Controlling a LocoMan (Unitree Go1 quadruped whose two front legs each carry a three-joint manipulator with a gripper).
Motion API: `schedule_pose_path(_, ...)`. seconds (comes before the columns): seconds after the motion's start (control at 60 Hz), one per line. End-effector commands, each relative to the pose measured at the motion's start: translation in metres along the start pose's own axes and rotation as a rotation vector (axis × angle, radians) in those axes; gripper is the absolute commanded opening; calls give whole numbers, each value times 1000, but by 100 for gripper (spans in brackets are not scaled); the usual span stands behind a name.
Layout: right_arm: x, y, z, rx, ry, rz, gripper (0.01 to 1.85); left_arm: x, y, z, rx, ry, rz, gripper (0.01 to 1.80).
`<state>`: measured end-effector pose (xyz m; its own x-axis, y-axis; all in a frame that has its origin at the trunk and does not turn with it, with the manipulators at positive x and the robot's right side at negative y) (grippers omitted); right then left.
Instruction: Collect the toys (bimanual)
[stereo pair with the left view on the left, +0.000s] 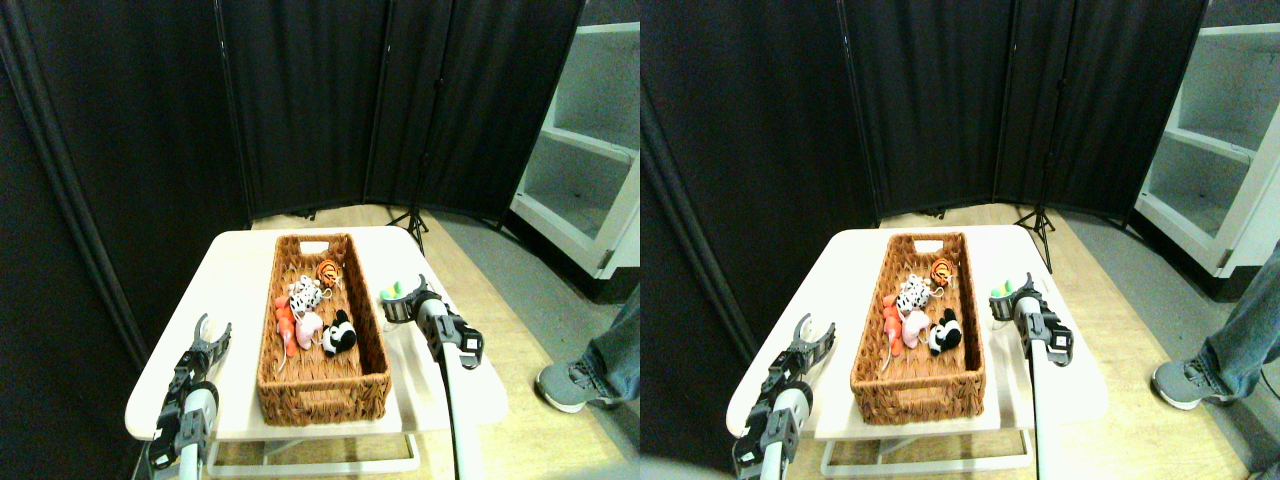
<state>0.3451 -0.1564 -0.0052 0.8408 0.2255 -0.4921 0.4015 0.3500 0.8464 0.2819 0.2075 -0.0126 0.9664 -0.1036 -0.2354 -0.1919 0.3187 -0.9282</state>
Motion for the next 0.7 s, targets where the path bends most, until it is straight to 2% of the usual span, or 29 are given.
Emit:
schedule_pose_path(0.017,6,-1,2,4,4,20,83,0,-11,2,9,-12,-43,32)
schedule_pose_path(0.2,15,-9,3,53,-32,15,88,1,-14,0,4,-9,-44,31)
schedule_pose_path(0.233,17,-11,4,61,-54,1,95,1,-15,-1,10,-7,-45,32)
schedule_pose_path(0.367,22,-16,5,87,-85,-37,97,1,-17,-1,10,-3,-46,32)
schedule_pose_path(0.4,23,-18,5,93,-76,-29,85,2,-18,-2,1,-2,-49,31)
schedule_pose_path(0.517,27,-21,4,97,-83,-45,88,2,-19,-2,3,-1,-52,31)
schedule_pose_path(0.7,37,-29,4,153,-113,-71,59,2,-22,-4,2,5,-54,32)
